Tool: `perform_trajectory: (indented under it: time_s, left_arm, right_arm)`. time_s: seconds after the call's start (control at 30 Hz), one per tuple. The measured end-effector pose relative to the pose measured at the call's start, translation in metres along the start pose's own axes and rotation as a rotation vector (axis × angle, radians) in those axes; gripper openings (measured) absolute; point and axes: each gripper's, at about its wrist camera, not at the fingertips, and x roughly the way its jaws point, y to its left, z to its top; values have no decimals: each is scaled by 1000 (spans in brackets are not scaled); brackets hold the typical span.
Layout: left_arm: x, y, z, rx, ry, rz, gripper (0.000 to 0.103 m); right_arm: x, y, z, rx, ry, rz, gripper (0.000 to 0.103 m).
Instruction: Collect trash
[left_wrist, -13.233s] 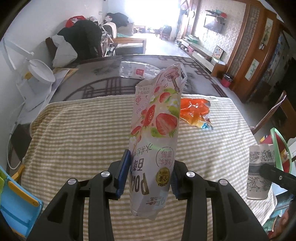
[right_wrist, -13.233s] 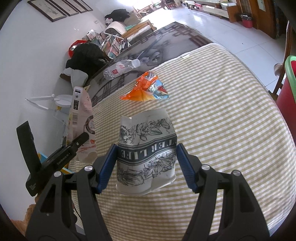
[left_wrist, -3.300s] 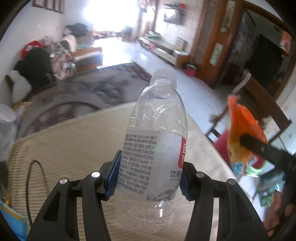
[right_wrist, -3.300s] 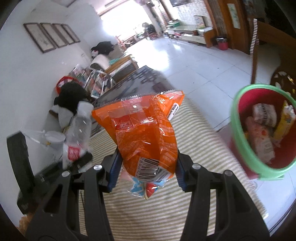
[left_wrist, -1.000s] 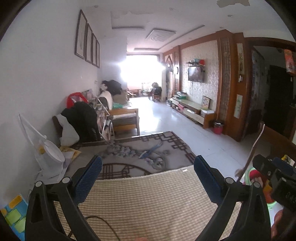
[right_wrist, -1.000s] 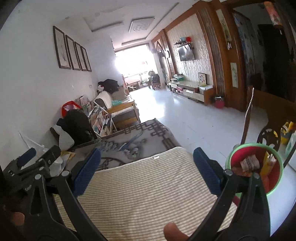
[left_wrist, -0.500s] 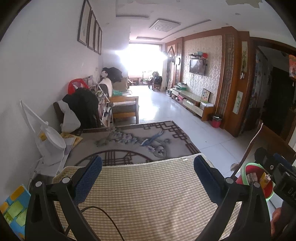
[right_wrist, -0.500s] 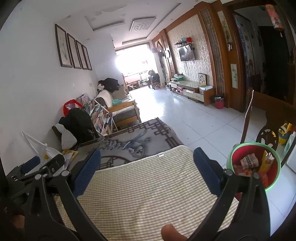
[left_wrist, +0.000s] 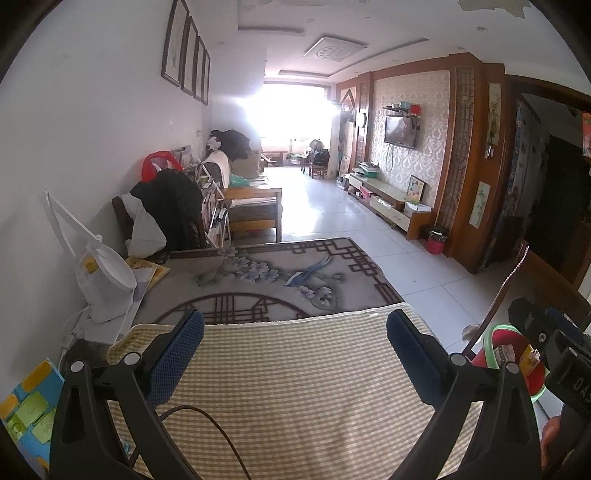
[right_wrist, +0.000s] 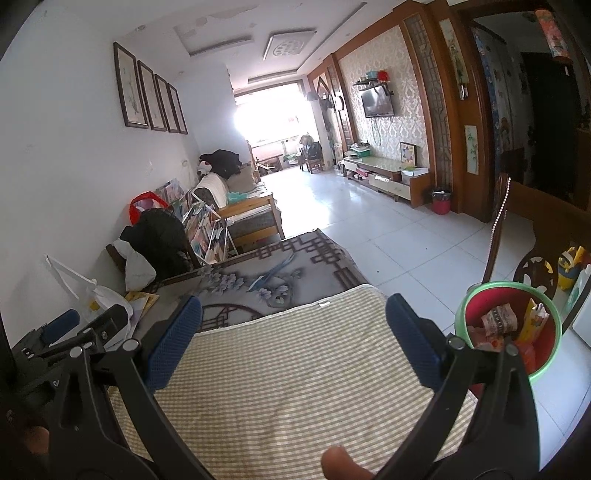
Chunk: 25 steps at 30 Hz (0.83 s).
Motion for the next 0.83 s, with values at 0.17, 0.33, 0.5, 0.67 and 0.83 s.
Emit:
perform_trajectory:
  time_s: [0.17,0.33,0.5,0.67,0.83]
  left_arm:
    - [2,-2,0,0,9,7,95]
    - [4,-3,-1,2,14,11,95]
    - [7,-3,-4,7,18,21,95]
    - [9,1,-2,-11,24,21,95]
    - [-6,27,-11,-47,16,116,95]
  right_arm:
    - [2,-5,-1,5,10,-1,98]
    - [6,-11,-2,9,20,-1,98]
    - [14,-14,-3,8,40,4,98]
    - [40,-18,-14,-35,120,15,98]
    - [109,-34,-52,-131,290,-15,98]
